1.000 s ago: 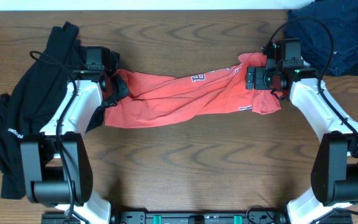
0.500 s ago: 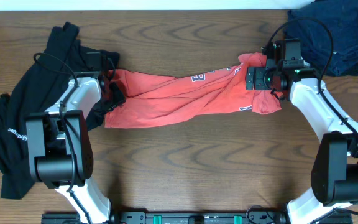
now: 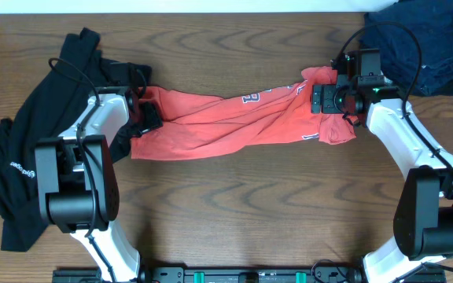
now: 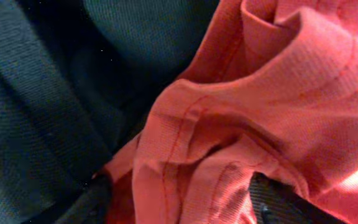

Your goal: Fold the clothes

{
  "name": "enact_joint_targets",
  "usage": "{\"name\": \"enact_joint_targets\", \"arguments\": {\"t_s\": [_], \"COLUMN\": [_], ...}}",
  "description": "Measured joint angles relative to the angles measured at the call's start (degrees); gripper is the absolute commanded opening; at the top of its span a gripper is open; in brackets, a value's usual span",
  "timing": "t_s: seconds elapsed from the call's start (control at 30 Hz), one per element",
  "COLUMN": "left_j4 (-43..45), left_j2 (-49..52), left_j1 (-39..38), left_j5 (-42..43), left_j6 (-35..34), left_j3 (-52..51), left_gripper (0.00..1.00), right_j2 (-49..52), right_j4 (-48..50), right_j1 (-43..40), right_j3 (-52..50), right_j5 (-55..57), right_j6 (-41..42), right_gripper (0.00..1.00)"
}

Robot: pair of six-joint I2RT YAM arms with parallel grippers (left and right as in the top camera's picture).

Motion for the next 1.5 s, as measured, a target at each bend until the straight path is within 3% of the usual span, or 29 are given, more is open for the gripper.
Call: {"name": "enact_joint_targets", "arguments": {"t_s": [0.27, 0.4, 0.7, 0.8, 0.93, 1.4, 1.5], "left_j4": [-1.1, -1.3, 0.2, 0.7, 1.3, -6.1, -6.9], "left_j2": [1.2, 1.3, 1.6, 1.8, 2.2, -0.5, -4.1], "left_j1": [0.5, 0.7, -1.6, -3.0, -3.4, 1.9, 4.6], "left_j5": [1.6, 2.5, 3.7, 3.8, 6.4, 15.0, 15.1], "left_j6": [4.3, 5.4, 6.8, 7.2, 7.8, 7.6, 7.2], "left_j3": [1.4, 1.5, 1.9, 2.1, 2.2, 0.9, -0.9], "left_gripper": [0.76, 0.66, 0.64, 0.44, 0.06, 0.06, 0.06], "right_j2": [0.0, 0.0, 0.0, 0.0, 0.0, 0.0, 0.0], "right_j4": [0.4, 0.9, 1.0, 1.0, 1.1, -1.1, -2.3], "right_j1": [0.0, 0.0, 0.0, 0.0, 0.0, 0.0, 0.0], "right_j3": [0.0, 0.0, 0.0, 0.0, 0.0, 0.0, 0.0], "right_j5": [0.0, 0.0, 0.0, 0.0, 0.0, 0.0, -0.1], "right_j6": [0.0, 0.0, 0.0, 0.0, 0.0, 0.0, 0.2], "right_gripper": [0.94, 0.94, 0.94, 0.94, 0.94, 0.92, 0.85]}}
